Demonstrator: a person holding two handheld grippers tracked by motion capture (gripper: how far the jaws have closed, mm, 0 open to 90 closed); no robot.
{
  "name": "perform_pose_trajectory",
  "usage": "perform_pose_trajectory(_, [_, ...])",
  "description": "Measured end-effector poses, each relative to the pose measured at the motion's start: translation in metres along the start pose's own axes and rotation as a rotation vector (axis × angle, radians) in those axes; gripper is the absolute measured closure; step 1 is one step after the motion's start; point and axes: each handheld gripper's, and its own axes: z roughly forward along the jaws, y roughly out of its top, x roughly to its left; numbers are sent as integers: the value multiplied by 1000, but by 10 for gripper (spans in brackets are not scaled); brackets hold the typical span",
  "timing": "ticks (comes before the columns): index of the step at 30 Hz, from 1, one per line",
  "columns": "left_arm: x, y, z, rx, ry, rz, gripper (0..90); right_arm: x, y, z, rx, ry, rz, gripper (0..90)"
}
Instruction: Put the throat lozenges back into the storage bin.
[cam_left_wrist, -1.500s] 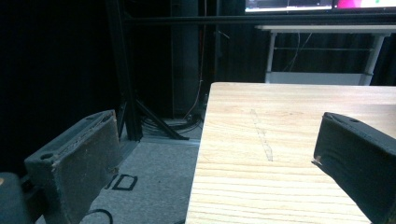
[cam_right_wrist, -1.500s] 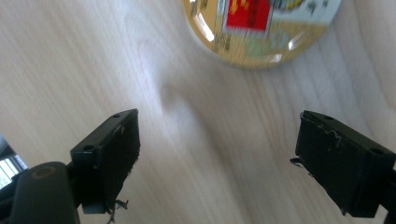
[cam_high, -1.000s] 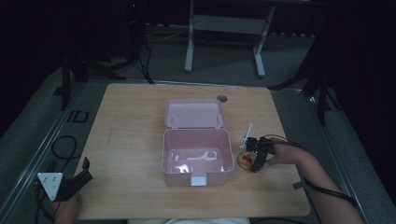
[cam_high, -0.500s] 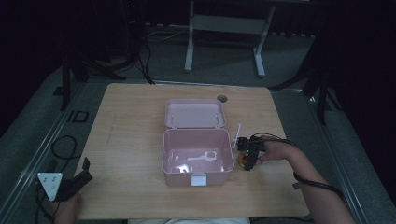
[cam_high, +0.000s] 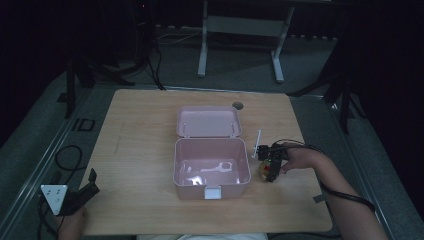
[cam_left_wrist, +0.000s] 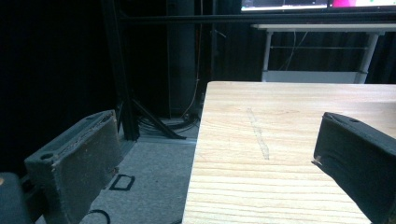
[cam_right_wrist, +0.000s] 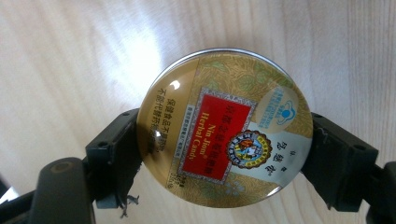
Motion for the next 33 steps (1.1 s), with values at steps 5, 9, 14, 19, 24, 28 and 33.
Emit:
perform_pose_trajectory(5, [0, 0, 0, 0, 0, 0, 10, 8, -5, -18, 25, 7, -3, 200])
perform_pose_trajectory(9, [0, 0, 0, 0, 0, 0, 10, 13, -8, -34, 27, 18, -6, 201])
perform_pose_trajectory(14, [0, 0, 0, 1, 0, 0, 11, 19, -10, -56, 23, 17, -15, 201])
perform_pose_trajectory(19, [0, 0, 0, 2, 0, 0, 10, 26, -9, -78, 35, -10, -28, 201])
perform_pose_trajectory(24, [0, 0, 0, 2, -1, -1, 10, 31, -6, -93, 20, -15, -30, 201])
perform_pose_trajectory(28, [0, 0, 0, 3, -1, -2, 10, 34, -1, -100, 16, -17, -39, 201])
perform_pose_trajectory(33, [0, 0, 0, 3, -3, -2, 11, 39, 8, -110, 17, -15, -59, 201])
